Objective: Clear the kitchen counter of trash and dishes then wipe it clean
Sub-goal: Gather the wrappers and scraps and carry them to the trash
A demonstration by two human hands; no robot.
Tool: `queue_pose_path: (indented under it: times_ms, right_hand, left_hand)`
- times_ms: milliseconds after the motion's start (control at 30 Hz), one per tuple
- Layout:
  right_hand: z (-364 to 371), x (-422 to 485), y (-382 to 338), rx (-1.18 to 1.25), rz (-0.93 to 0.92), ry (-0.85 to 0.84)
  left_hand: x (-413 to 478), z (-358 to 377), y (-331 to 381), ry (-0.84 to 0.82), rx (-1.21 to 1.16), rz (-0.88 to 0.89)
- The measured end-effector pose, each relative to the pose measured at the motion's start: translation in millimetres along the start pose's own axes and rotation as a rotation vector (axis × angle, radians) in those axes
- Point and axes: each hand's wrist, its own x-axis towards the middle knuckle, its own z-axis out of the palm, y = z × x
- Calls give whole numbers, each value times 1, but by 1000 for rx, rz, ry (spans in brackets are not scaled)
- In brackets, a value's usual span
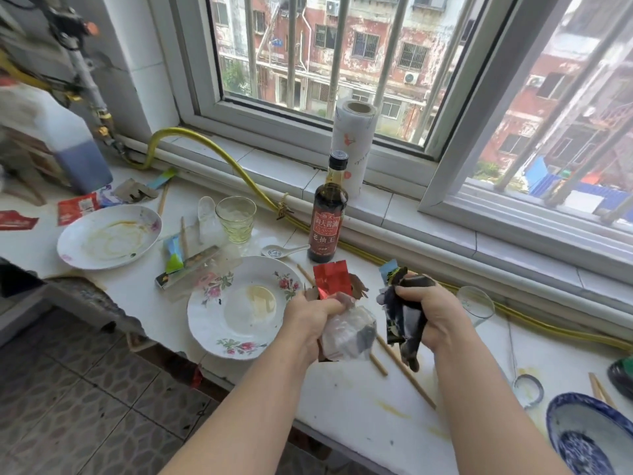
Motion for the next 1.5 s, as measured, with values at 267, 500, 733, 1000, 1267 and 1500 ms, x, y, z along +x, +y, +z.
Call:
queue_pose_path:
  times_ms: [267, 500, 733, 1000, 1267, 1500]
  right_hand:
    - [36, -33, 23, 4, 156, -269]
    - [53, -101, 44, -173, 174, -565]
    - [84, -172, 108, -345, 226, -768]
    - [136, -274, 210, -543, 325, -1068]
    - [178, -414, 343, -707, 458, -1202]
    - [187, -539, 468, -972, 574, -1374]
  left_hand:
    - [-57, -22, 1, 146, -148, 44]
    - [-130, -61, -34, 409, -235, 221]
    - [-219, -120, -84, 724, -297, 320]
    - [-332, -218, -147, 1016, -455, 322]
    - [-461, -326, -232, 1214, -663, 303]
    - [-574, -410, -329, 1375, -847, 241]
